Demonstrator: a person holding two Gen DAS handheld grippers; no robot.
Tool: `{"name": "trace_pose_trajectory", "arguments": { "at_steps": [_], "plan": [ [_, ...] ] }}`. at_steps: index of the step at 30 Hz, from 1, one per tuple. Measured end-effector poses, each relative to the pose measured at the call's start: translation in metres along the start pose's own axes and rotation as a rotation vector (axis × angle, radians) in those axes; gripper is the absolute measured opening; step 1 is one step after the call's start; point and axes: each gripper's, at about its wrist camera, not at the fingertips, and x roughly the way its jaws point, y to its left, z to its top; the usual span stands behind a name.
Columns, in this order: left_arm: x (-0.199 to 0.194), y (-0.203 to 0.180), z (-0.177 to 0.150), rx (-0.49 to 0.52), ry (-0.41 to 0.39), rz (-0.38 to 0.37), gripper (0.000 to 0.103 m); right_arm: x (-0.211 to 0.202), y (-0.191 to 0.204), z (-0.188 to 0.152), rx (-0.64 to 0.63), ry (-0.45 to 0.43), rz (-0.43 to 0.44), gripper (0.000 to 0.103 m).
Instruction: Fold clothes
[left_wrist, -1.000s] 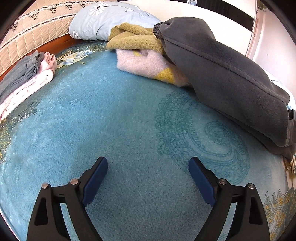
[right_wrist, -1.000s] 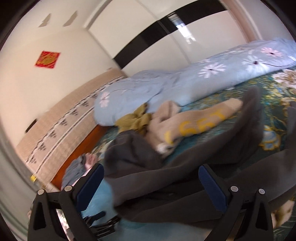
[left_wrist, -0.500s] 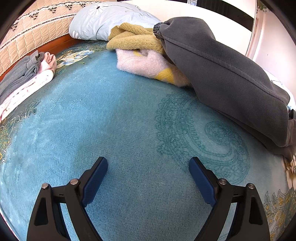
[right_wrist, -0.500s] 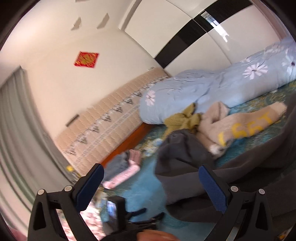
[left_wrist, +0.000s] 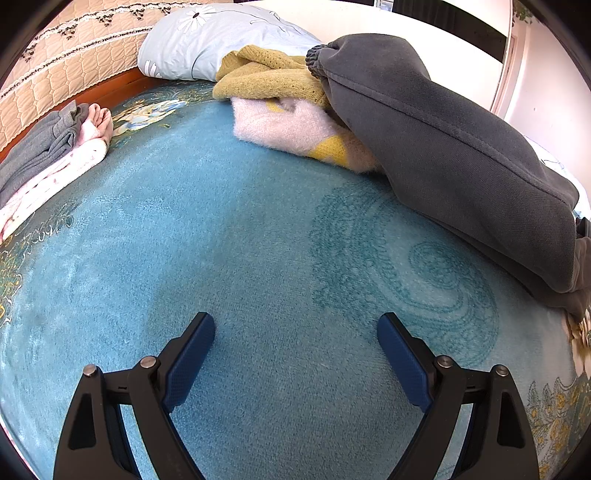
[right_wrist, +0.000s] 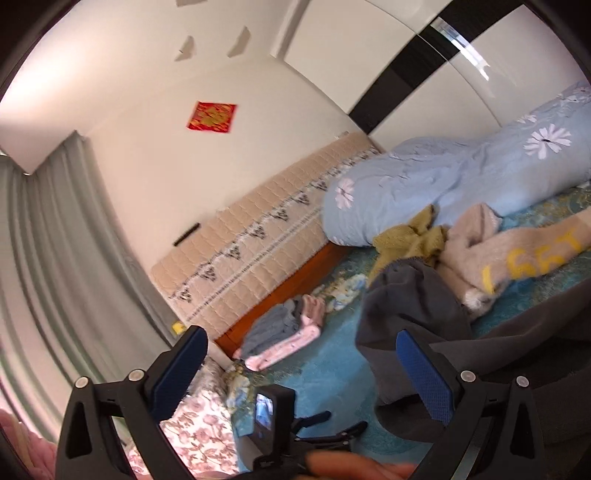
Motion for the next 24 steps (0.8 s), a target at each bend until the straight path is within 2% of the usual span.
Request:
{"name": "trace_pose_trajectory", "arguments": {
  "at_steps": [3,7,8,12,14,17,21,24],
  "plan": [
    [0.000,0.000,0.000,0.000,0.000,0.000,0.090,0.000,0.007,0.001,-0.048,0.007,-0.002,0.103],
    [-0.001,0.000,0.000,0.000,0.000,0.000,0.090,-0.001,-0.014,0.001,0.056,-0.017,-0.034,0.103],
    [-0.001,0.000,0.000,0.000,0.000,0.000,0.090,-0.003,-0.020,0.002,0.066,-0.024,-0.084,0.103],
    [-0.001,0.000,0.000,0.000,0.000,0.000,0.090,-0.018,-0.051,0.007,0.096,-0.060,-0.449,0.103],
    [-0.001,0.000,0.000,0.000,0.000,0.000,0.090,-0.024,-0.063,0.009,0.116,-0.073,-0.527,0.103],
    [-0.001,-0.001,0.000,-0.001,0.000,0.000,0.090,-0.028,-0.073,0.012,0.158,-0.105,-0.537,0.103],
    [-0.002,-0.002,-0.001,-0.001,0.002,0.000,0.091,-0.023,-0.072,0.012,0.125,-0.079,-0.534,0.103],
    [-0.001,-0.002,-0.001,-0.003,0.002,0.003,0.091,-0.029,-0.071,0.011,0.102,-0.090,-0.593,0.103]
  ]
}}
